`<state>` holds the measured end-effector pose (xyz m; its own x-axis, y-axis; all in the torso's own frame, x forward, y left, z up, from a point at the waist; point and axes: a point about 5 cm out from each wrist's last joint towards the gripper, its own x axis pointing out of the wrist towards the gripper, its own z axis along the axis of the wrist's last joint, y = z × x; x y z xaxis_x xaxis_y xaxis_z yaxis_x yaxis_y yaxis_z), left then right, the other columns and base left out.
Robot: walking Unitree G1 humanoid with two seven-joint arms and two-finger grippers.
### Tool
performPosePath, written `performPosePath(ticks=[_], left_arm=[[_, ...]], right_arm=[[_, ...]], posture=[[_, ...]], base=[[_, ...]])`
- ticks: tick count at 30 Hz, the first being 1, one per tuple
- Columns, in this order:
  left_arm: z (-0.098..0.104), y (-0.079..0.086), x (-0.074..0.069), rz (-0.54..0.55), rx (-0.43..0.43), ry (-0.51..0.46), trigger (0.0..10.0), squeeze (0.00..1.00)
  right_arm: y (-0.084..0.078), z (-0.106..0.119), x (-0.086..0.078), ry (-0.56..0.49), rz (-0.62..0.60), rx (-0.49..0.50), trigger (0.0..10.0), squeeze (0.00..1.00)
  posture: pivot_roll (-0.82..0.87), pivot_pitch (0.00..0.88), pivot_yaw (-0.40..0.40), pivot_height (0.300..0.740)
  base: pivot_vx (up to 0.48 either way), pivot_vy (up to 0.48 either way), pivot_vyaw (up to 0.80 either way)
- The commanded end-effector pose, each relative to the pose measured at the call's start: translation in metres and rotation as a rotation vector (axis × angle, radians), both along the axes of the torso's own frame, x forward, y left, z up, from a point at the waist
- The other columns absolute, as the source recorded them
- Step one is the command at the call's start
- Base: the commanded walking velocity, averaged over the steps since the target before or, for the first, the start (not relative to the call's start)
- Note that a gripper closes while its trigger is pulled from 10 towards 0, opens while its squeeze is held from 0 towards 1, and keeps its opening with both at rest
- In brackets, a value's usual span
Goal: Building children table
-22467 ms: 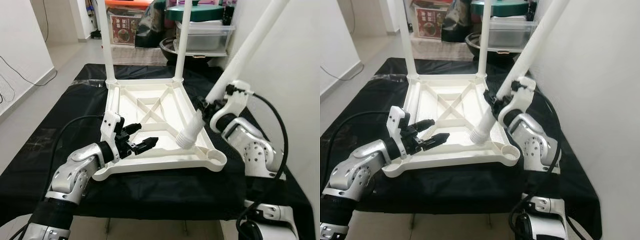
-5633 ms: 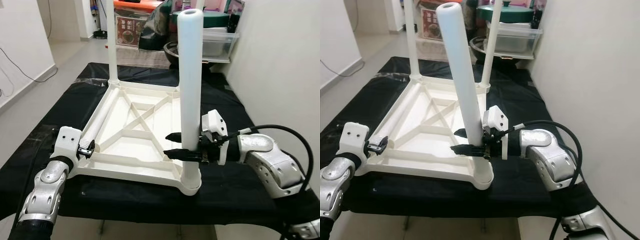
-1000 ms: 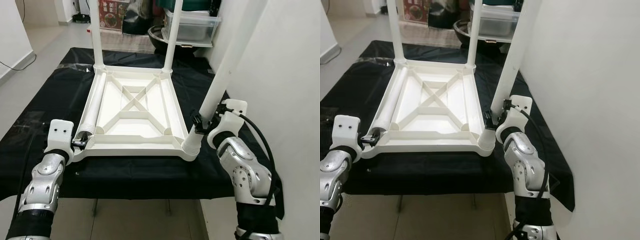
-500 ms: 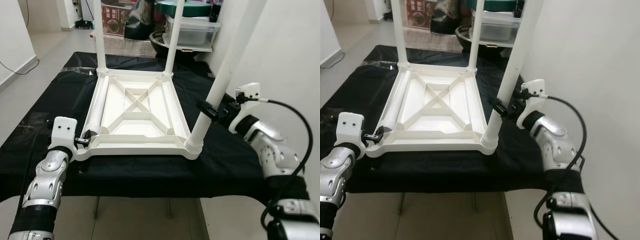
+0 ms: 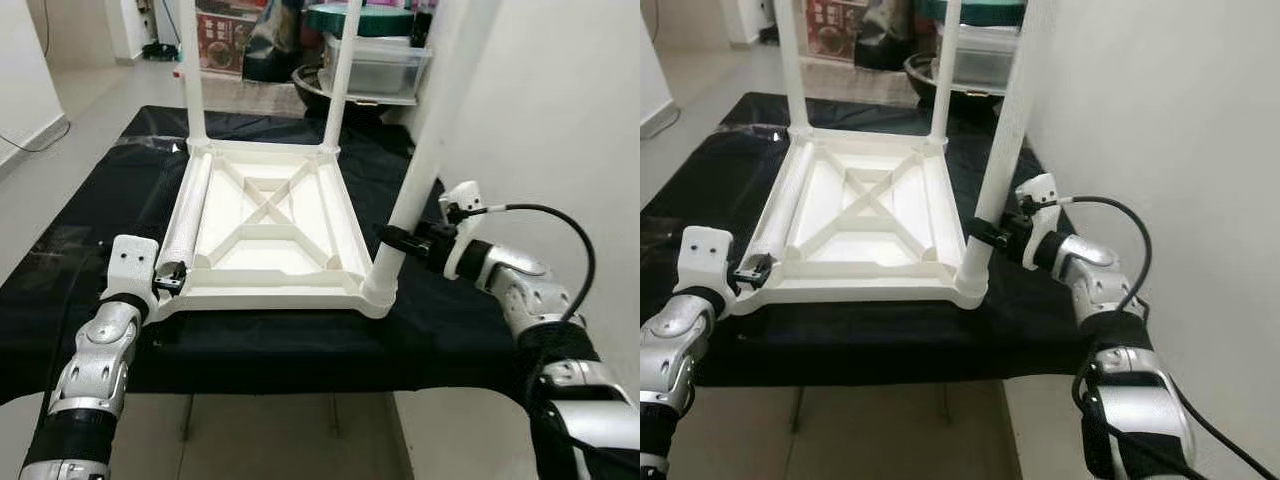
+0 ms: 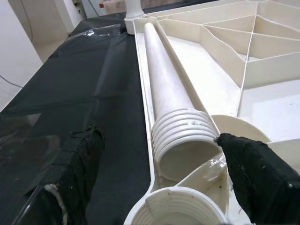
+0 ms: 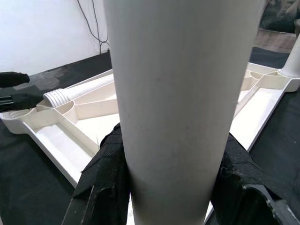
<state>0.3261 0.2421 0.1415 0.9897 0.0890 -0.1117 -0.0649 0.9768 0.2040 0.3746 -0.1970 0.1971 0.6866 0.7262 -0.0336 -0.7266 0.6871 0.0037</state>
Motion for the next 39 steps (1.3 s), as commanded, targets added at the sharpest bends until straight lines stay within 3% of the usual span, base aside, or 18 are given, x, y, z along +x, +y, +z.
performPosePath(ticks=[1,8,11,12,14,16,18,20,21,24,26,27,28,29,30,36,37,39], left_arm=[[-0.001,-0.002,0.001,-0.011,0.009,0.003,10.0,0.0],[-0.002,0.003,-0.003,0.0,0.016,0.008,10.0,0.0],[-0.003,0.003,-0.005,0.002,0.016,0.012,10.0,0.0],[-0.003,0.003,-0.005,0.002,0.016,0.012,10.0,0.0],[-0.004,0.003,-0.005,0.004,0.016,0.014,10.0,0.0],[-0.004,0.003,-0.005,0.004,0.015,0.015,10.0,0.0],[-0.004,0.002,-0.003,0.001,0.015,0.018,10.0,0.0],[-0.004,0.001,-0.003,-0.001,0.014,0.019,10.0,0.0],[-0.004,0.001,-0.003,-0.001,0.014,0.019,10.0,0.0],[-0.002,-0.002,0.0,-0.01,0.013,0.016,10.0,0.0],[-0.002,-0.002,0.0,-0.01,0.013,0.016,10.0,0.0],[-0.001,-0.001,0.002,-0.011,0.013,0.015,10.0,0.0],[0.0,0.0,0.002,-0.009,0.014,0.014,10.0,0.0],[0.0,0.0,0.002,-0.009,0.014,0.014,10.0,0.0],[0.0,0.0,0.002,-0.007,0.013,0.014,10.0,0.0],[-0.002,-0.002,0.001,-0.006,0.006,0.016,10.0,0.0],[-0.003,-0.002,0.0,-0.006,0.005,0.016,10.0,0.0],[-0.003,-0.001,0.0,-0.005,0.005,0.015,10.0,0.0]], right_arm=[[0.007,-0.014,-0.001,0.047,0.026,-0.024,0.0,0.0],[0.005,-0.021,0.006,0.053,-0.106,-0.019,0.0,0.0],[-0.009,-0.039,0.012,0.133,-0.469,-0.073,0.0,0.0],[-0.009,-0.039,0.012,0.133,-0.469,-0.073,0.0,0.0],[-0.019,-0.056,0.009,0.197,-0.773,-0.053,0.0,0.0],[-0.018,-0.063,0.006,0.217,-0.87,-0.015,0.0,0.0],[0.005,-0.078,-0.006,0.267,-1.025,0.091,0.0,0.0],[0.015,-0.083,-0.011,0.296,-1.055,0.131,0.0,0.0],[0.015,-0.083,-0.011,0.296,-1.055,0.131,0.0,0.0],[0.05,-0.081,-0.019,0.305,-1.011,0.167,0.0,0.0],[0.05,-0.081,-0.019,0.305,-1.011,0.167,0.0,0.0],[0.063,-0.074,-0.019,0.302,-0.968,0.17,0.0,0.0],[0.072,-0.064,-0.017,0.29,-0.917,0.176,10.0,0.0],[0.072,-0.064,-0.017,0.29,-0.917,0.176,10.0,0.0],[0.072,-0.051,-0.014,0.241,-0.882,0.179,10.0,1.0],[0.051,-0.02,-0.006,0.139,-0.842,0.168,10.0,1.0],[0.046,-0.015,-0.006,0.118,-0.827,0.156,10.0,0.03],[0.04,-0.005,-0.006,0.086,-0.783,0.168,10.0,0.0]], posture=[[0.15,0.0,-0.133,0.74],[0.17,0.0,-0.141,0.74],[0.16,0.0,-0.141,0.74],[0.16,0.0,-0.141,0.74],[0.16,0.0,-0.133,0.74],[0.15,0.0,-0.132,0.74],[0.14,0.0,-0.117,0.74],[0.14,0.0,-0.117,0.74],[0.14,0.0,-0.117,0.74],[0.14,0.0,-0.111,0.74],[0.14,0.0,-0.111,0.74],[0.14,0.0,-0.11,0.74],[0.13,0.0,-0.11,0.74],[0.13,0.0,-0.11,0.74],[0.13,0.0,-0.112,0.74],[0.13,0.0,-0.115,0.74],[0.13,0.0,-0.116,0.74],[0.13,0.0,-0.114,0.74]], base=[[0.0,0.0,0.0],[0.0,0.0,0.0],[0.0,0.0,0.0],[0.0,0.0,0.0],[0.0,0.0,0.0],[0.0,0.0,0.0],[0.0,0.0,0.0],[0.0,0.0,0.0],[0.0,0.0,0.0],[0.0,0.0,0.0],[0.0,0.0,0.0],[0.0,0.0,0.0],[0.0,0.0,0.0],[0.0,0.0,0.0],[0.0,0.0,0.0],[0.0,0.0,0.0],[0.0,0.0,0.0],[0.0,0.0,0.0]])
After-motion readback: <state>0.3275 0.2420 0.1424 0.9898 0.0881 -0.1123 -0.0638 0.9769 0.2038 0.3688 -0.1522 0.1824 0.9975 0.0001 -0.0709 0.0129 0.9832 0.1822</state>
